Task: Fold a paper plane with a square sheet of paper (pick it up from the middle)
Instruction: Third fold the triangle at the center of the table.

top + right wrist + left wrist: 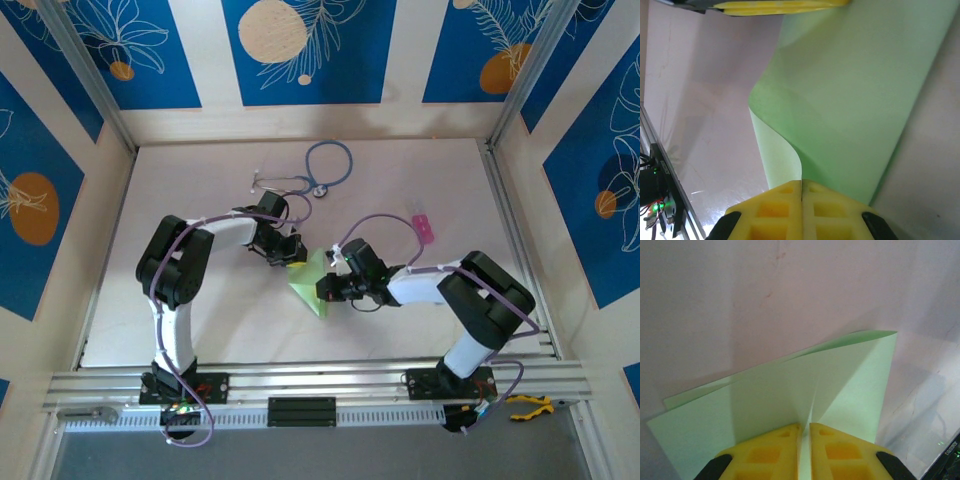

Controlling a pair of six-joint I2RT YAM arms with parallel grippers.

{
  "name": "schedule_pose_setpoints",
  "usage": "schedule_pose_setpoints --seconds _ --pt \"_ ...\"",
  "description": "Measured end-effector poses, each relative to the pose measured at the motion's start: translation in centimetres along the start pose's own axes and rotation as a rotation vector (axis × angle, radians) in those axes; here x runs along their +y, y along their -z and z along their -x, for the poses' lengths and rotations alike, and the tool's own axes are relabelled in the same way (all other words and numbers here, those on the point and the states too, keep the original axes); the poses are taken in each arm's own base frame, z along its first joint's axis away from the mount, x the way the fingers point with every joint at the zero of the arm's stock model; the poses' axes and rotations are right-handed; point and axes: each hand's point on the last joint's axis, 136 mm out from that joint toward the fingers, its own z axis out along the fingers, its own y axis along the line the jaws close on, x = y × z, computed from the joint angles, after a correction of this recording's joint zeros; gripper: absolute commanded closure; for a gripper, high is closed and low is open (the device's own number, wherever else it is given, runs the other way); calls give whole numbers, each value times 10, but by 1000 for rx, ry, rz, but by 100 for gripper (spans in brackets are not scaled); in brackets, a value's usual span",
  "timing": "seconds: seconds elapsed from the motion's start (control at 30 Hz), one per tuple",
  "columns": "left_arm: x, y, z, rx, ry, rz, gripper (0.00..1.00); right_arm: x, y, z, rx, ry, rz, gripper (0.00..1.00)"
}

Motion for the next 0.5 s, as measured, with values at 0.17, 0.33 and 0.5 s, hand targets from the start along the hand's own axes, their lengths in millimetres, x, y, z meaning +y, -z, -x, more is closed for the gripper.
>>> schedule_pose_setpoints --seconds 0.17,0.33,0.5 --pt "0 0 0 0 1 0 85 0 0 5 -2 0 -5 99" --pt "0 0 0 1 1 1 85 1 -1 10 -5 -3 -7 99" --pt "0 0 0 2 1 1 85 -2 -6 11 8 -6 -19 99"
